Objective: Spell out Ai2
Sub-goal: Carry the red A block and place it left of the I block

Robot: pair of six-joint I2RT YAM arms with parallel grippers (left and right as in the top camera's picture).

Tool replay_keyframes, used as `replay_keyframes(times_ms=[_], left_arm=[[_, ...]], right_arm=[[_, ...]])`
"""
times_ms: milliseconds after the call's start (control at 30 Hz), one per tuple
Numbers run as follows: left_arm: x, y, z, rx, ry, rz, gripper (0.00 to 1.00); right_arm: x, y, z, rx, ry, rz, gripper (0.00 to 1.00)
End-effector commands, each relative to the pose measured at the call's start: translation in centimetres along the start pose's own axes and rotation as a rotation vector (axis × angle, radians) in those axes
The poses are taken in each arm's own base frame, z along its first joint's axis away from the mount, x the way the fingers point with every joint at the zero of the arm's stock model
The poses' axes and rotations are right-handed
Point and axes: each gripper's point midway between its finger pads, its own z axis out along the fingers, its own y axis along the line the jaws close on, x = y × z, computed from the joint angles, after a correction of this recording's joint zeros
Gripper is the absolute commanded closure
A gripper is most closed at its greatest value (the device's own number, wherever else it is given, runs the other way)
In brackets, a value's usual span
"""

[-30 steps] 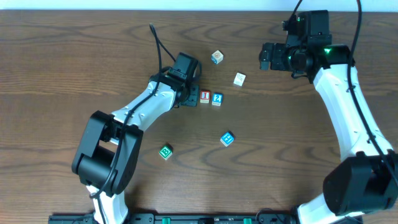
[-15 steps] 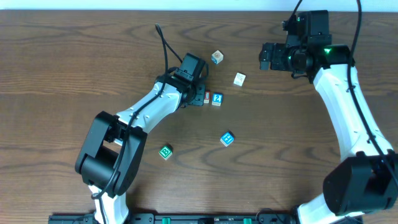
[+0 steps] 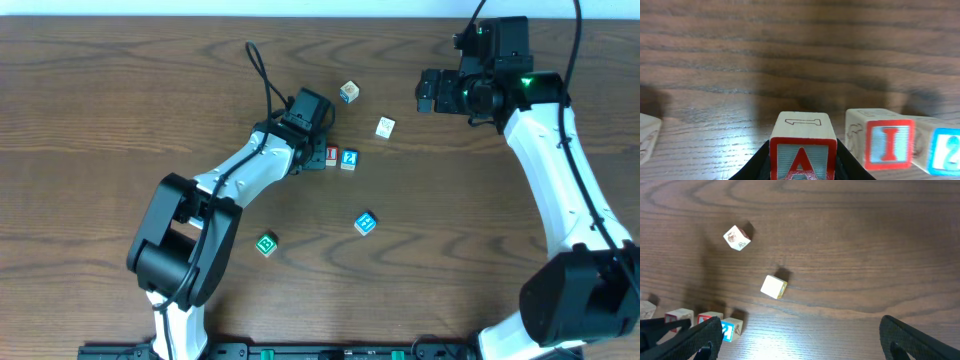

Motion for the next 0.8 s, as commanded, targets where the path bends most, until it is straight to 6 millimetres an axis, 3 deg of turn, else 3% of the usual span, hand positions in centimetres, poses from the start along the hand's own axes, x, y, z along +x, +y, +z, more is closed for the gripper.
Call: replay_keyframes(times_ms=[0, 767], left_arm=[[-0.75, -0.06, -0.02, -0.006, -0.014, -0.014, 0.94], [-0.01, -0.91, 0.04, 0.046, 0.024, 0.000, 0.91]], right_arm=[[-0.40, 0.16, -0.60, -0.009, -0.015, 0.004, 0.01], [-0.62, 0.20, -0.61, -0.011, -0.024, 0.003, 0.01]])
